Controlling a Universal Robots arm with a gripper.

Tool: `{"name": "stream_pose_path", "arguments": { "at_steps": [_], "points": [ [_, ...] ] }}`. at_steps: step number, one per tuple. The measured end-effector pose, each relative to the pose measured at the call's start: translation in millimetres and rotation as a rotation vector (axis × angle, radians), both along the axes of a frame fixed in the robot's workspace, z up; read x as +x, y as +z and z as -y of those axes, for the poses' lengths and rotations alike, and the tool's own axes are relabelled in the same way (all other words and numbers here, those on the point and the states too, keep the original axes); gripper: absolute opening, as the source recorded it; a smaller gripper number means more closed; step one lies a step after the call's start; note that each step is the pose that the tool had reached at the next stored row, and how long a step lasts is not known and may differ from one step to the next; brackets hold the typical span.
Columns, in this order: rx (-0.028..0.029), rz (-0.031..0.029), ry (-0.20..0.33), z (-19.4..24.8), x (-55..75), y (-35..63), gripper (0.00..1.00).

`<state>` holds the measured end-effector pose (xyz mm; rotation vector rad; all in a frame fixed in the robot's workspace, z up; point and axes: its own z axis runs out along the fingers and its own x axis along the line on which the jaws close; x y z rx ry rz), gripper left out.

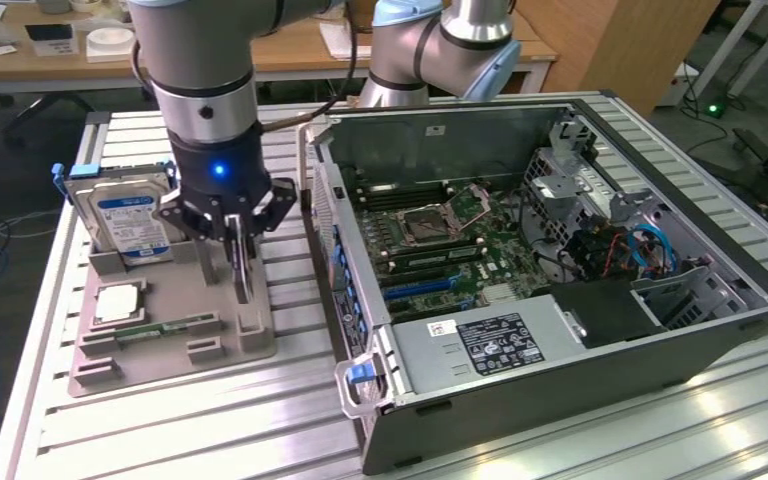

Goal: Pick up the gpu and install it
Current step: 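Pick up the gpu and move the gpu toward the slot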

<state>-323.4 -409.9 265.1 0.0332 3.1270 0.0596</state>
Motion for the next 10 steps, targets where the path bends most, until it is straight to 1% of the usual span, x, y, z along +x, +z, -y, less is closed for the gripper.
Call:
{"name": "stream_pose_path", "arguments": {
  "at_steps": [10],
  "points": [
    [0.0012, 0.0, 0.0, 0.0, 0.0, 11.2, 0.28]
  ]
}}
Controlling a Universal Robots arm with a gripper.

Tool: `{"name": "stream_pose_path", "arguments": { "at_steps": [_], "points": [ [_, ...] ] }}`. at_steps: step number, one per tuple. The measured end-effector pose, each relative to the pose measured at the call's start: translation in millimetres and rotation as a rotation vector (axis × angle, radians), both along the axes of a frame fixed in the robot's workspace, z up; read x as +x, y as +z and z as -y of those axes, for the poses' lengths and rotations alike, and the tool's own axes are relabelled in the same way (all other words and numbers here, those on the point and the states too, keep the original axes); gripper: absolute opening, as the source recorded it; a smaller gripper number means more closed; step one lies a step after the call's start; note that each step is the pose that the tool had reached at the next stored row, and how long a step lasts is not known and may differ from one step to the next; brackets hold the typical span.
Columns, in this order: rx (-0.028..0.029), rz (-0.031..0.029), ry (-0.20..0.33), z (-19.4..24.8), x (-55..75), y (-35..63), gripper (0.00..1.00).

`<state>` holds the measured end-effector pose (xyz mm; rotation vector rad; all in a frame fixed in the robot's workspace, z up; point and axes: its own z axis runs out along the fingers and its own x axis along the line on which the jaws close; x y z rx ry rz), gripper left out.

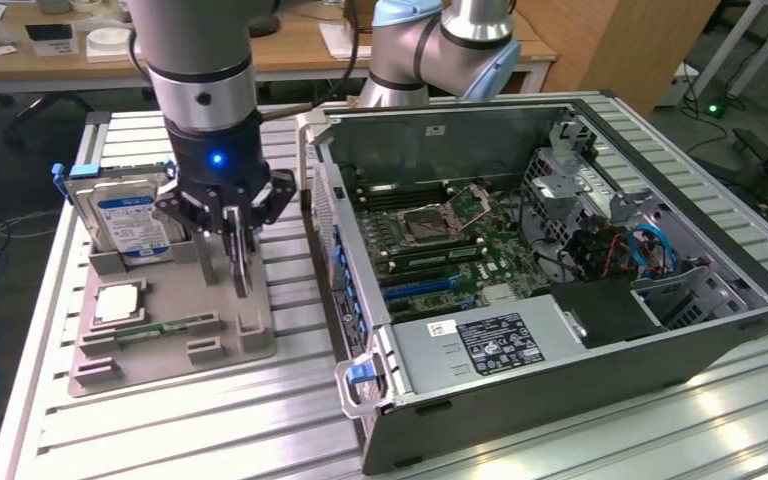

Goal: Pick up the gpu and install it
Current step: 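Pick up the gpu and move the gpu toward the slot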

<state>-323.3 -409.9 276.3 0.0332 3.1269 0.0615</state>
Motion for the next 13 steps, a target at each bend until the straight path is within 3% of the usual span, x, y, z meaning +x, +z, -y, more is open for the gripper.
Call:
{"name": "stream_pose_path", "arguments": {
  "at_steps": [13],
  "points": [
    [0.0009, 0.0, 0.0, 0.0, 0.0, 13.0, 0.28]
  ]
}}
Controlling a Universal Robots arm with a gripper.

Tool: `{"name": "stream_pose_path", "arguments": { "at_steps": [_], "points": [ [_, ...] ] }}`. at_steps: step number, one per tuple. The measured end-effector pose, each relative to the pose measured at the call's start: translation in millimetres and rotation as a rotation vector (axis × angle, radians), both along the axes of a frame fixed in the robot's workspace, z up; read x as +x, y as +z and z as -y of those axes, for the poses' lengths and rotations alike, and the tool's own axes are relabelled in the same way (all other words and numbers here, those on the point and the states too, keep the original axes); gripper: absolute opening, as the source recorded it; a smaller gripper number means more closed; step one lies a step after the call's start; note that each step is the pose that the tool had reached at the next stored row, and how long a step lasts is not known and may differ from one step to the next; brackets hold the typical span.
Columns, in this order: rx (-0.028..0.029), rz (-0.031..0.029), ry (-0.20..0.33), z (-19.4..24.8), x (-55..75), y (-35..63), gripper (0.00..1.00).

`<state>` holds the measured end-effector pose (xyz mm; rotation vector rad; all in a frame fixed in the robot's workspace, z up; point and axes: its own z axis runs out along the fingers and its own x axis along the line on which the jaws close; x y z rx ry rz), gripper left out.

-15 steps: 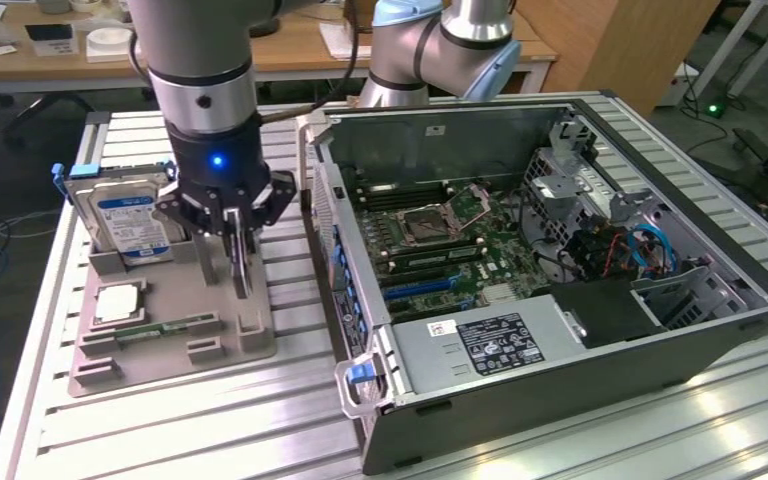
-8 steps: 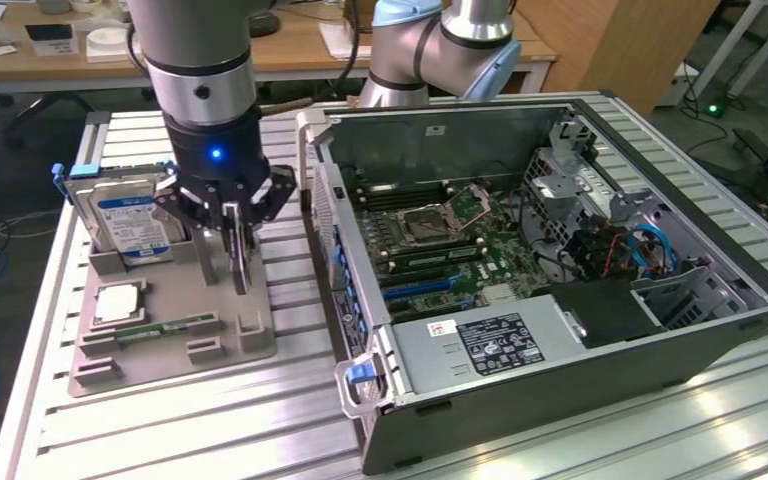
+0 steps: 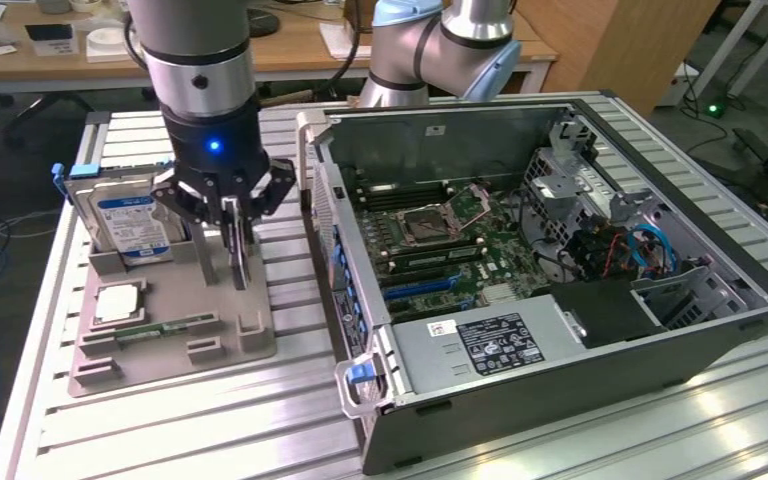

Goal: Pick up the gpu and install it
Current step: 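Pick up the gpu and move the gpu toward the slot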

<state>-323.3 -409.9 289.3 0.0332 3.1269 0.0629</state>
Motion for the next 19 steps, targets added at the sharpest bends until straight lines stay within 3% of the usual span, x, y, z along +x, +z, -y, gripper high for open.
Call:
{"name": "stream_pose_path", "arguments": {
  "at_steps": [19],
  "points": [
    [0.0009, 0.0001, 0.0, 0.0, 0.0, 29.8, 0.28]
  ]
}}
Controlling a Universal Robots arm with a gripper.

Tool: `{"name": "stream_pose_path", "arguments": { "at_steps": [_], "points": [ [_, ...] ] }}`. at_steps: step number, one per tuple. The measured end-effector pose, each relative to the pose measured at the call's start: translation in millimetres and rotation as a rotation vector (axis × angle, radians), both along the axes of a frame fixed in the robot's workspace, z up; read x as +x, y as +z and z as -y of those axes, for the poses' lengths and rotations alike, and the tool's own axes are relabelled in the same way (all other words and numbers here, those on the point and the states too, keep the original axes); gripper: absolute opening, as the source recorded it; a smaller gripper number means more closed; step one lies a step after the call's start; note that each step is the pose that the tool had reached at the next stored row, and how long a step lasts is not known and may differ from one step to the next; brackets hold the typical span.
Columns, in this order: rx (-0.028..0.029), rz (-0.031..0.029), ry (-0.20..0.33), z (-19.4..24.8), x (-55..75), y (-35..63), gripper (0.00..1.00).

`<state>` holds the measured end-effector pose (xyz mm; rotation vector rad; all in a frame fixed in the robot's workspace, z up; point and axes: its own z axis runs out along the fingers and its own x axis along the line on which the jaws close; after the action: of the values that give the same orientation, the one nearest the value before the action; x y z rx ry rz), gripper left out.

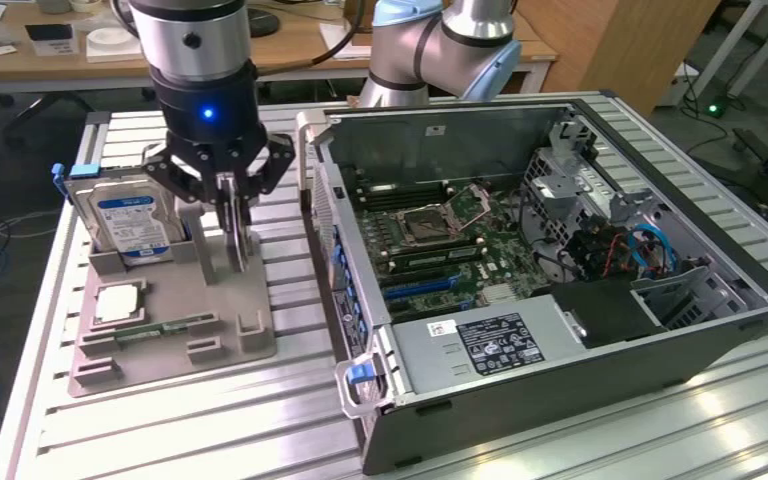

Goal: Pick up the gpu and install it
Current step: 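Pick up the gpu and move the gpu toward the slot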

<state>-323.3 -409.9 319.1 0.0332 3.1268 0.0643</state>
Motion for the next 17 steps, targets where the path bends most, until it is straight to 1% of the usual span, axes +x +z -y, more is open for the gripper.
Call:
{"name": "stream_pose_path", "arguments": {
  "at_steps": [17],
  "points": [
    [0.0007, 0.0, 0.0, 0.0, 0.0, 22.0, 0.28]
  ]
}}
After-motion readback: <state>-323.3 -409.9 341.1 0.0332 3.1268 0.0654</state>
